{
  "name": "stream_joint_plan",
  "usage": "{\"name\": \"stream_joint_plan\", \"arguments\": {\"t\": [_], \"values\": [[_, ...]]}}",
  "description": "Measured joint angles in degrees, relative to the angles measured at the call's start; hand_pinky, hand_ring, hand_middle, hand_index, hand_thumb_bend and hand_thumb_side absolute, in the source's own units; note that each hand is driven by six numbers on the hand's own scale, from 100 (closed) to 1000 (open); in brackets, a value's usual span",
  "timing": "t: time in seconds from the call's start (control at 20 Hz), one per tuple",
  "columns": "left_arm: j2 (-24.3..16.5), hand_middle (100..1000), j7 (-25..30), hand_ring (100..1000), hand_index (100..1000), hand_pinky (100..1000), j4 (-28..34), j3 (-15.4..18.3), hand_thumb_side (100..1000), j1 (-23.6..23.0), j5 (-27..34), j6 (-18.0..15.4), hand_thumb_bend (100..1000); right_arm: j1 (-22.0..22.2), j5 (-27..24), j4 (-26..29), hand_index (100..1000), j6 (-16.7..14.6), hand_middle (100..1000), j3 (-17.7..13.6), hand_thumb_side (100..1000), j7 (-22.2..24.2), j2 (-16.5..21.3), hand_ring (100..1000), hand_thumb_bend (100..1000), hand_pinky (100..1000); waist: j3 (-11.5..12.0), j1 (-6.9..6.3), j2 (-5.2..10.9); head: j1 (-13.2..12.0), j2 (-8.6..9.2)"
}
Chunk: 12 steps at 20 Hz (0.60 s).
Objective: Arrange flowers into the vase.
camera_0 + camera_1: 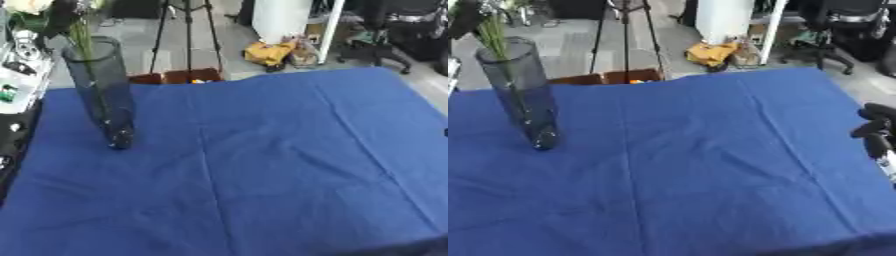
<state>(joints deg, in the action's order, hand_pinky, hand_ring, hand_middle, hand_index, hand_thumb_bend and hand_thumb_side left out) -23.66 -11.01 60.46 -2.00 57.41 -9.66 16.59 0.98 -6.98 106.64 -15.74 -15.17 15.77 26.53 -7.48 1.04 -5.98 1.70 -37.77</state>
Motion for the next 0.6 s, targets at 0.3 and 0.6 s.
{"name": "stream_joint_plan", "arguments": {"t": [0.3, 0.6], "values": [[0.0, 583, 3.1, 571, 724, 494, -0.7, -0.6, 650, -2.1, -4.6, 1.7, 1000, 0.0, 0.0, 0.0, 910, 0.0, 583, 0.0, 600, 0.0, 0.0, 953, 297, 837, 0.1, 0.0, 0.0, 0.4, 0.0], [-0.2, 662, 3.5, 634, 794, 560, 0.3, -0.6, 662, -2.9, -7.3, 1.7, 1000, 0.0, 0.0, 0.0, 909, 0.0, 580, -0.1, 599, 0.0, 0.0, 952, 301, 837, 0.4, 0.0, 0.0, 0.5, 0.0]]}}
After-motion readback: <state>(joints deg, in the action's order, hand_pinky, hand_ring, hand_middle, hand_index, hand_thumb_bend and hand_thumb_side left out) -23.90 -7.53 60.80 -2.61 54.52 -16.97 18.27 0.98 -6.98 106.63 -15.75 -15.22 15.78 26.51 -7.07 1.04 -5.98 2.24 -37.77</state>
